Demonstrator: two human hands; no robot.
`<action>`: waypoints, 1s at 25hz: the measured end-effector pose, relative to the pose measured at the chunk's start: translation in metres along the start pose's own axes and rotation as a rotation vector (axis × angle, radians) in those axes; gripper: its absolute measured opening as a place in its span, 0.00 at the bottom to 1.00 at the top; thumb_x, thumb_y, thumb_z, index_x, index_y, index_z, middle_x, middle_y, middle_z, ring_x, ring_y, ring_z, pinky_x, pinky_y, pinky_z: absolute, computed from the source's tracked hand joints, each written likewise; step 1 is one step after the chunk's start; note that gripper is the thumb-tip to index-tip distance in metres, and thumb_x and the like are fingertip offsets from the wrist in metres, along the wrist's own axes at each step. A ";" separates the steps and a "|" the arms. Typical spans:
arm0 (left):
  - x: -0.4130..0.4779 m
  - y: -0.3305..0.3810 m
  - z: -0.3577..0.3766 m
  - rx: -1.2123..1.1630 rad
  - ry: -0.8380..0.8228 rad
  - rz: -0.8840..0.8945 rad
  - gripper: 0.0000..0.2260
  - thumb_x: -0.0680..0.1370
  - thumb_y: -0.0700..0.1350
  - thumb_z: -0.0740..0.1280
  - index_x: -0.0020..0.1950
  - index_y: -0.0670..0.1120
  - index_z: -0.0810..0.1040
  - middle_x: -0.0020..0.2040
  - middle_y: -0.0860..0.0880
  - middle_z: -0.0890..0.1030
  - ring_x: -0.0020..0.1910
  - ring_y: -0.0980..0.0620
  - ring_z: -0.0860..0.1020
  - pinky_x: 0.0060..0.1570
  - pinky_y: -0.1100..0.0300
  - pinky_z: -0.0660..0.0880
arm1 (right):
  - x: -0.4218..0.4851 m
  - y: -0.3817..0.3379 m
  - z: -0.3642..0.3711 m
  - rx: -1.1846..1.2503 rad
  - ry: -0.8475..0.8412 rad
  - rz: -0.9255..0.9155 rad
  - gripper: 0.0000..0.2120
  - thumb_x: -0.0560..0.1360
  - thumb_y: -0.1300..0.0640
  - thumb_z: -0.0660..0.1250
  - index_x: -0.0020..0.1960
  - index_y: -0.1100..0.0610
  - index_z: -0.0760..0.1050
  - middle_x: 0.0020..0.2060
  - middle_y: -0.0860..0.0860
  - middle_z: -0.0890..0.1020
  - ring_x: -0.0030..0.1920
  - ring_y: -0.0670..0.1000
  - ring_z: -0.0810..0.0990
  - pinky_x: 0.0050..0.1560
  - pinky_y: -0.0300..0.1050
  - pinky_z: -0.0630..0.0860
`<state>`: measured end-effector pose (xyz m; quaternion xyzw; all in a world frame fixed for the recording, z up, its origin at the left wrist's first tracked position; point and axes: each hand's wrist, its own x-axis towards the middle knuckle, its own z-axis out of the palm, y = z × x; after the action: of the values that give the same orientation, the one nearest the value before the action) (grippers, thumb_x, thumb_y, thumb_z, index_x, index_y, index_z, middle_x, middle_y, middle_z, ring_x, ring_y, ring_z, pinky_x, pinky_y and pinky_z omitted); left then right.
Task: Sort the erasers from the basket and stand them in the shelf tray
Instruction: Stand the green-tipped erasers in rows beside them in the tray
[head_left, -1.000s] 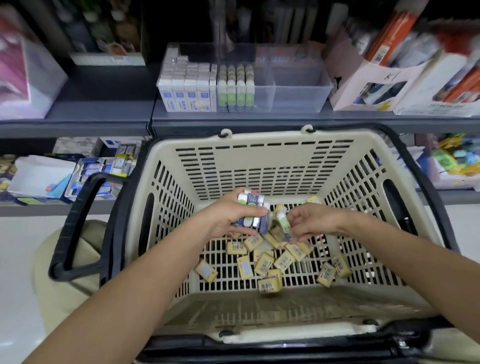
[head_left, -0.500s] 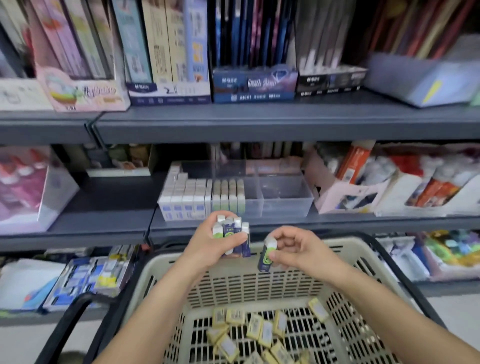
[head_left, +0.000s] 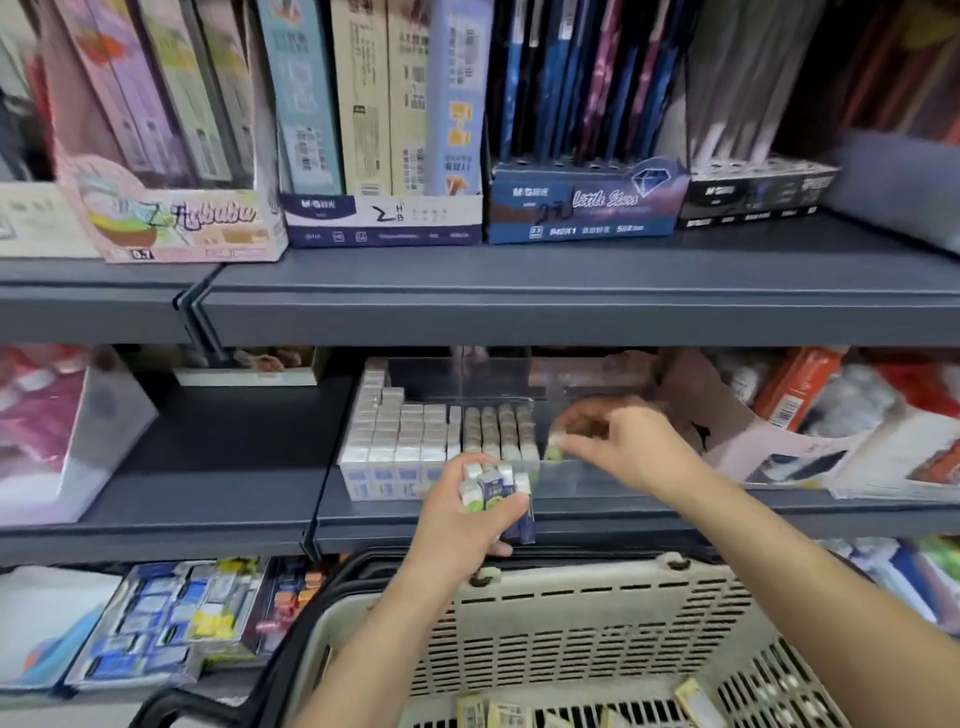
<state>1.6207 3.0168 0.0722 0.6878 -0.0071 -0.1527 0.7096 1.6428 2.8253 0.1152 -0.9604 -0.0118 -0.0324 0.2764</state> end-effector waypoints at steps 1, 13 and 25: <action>0.001 -0.001 0.000 0.007 -0.006 0.000 0.15 0.72 0.40 0.72 0.51 0.54 0.72 0.42 0.50 0.79 0.30 0.61 0.78 0.33 0.62 0.79 | 0.003 0.001 0.005 -0.003 -0.028 0.004 0.05 0.71 0.48 0.70 0.41 0.40 0.74 0.36 0.38 0.79 0.42 0.42 0.79 0.45 0.38 0.72; 0.003 -0.007 -0.002 -0.037 0.000 0.011 0.15 0.71 0.40 0.73 0.50 0.54 0.73 0.40 0.50 0.79 0.31 0.59 0.79 0.32 0.61 0.79 | 0.003 -0.008 0.002 -0.239 -0.147 -0.088 0.12 0.78 0.50 0.59 0.56 0.47 0.79 0.53 0.43 0.82 0.54 0.47 0.78 0.56 0.44 0.74; 0.000 -0.007 -0.002 -0.015 -0.076 0.067 0.16 0.70 0.36 0.73 0.51 0.49 0.73 0.40 0.47 0.79 0.33 0.57 0.79 0.31 0.59 0.79 | -0.029 -0.020 0.018 0.395 -0.226 -0.036 0.05 0.74 0.60 0.68 0.46 0.51 0.80 0.35 0.44 0.81 0.32 0.41 0.79 0.43 0.38 0.78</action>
<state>1.6195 3.0185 0.0657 0.6755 -0.0559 -0.1552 0.7186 1.6140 2.8518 0.1092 -0.8849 -0.0659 0.0734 0.4552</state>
